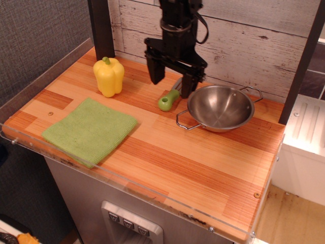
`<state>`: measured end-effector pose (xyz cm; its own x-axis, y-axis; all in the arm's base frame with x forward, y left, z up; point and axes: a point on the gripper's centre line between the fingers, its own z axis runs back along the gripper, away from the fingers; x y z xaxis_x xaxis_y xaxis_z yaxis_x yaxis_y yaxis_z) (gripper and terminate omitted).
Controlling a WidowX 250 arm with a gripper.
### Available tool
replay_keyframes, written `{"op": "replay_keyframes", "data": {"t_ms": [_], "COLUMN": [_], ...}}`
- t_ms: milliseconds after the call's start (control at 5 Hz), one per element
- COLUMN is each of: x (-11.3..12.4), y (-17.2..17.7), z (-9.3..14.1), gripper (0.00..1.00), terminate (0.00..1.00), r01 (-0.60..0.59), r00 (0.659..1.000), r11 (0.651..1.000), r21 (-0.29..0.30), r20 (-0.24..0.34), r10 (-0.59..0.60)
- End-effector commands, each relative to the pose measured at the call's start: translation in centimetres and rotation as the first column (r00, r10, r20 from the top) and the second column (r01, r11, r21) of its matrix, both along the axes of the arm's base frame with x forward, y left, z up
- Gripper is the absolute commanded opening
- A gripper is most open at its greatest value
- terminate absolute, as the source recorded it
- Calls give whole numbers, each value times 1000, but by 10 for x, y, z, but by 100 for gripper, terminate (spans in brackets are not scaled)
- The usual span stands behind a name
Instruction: Place wok onto green cloth.
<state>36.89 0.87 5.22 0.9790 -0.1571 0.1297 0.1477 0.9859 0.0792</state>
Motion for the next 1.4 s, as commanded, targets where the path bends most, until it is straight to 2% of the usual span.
{"op": "replay_keyframes", "data": {"t_ms": [0,200,400,800,1000,1200], "x": [15,16,17,15,11,1], "y": [-26,-33,-35,-36,-38,-43], "z": [-1,-13,-26,-29,-15,17], "gripper": [100,100,0,0,0,0], "terminate": [0,0,0,0,0,0], "r01": [40,55,56,70,79,109], "r00": [998,998,998,998,997,993], "r11": [999,998,998,998,996,984], "r21": [-15,-7,-5,-1,-43,-139], "r20": [40,21,7,-1,23,69], "r10": [-40,-55,-56,-70,-78,-100]}}
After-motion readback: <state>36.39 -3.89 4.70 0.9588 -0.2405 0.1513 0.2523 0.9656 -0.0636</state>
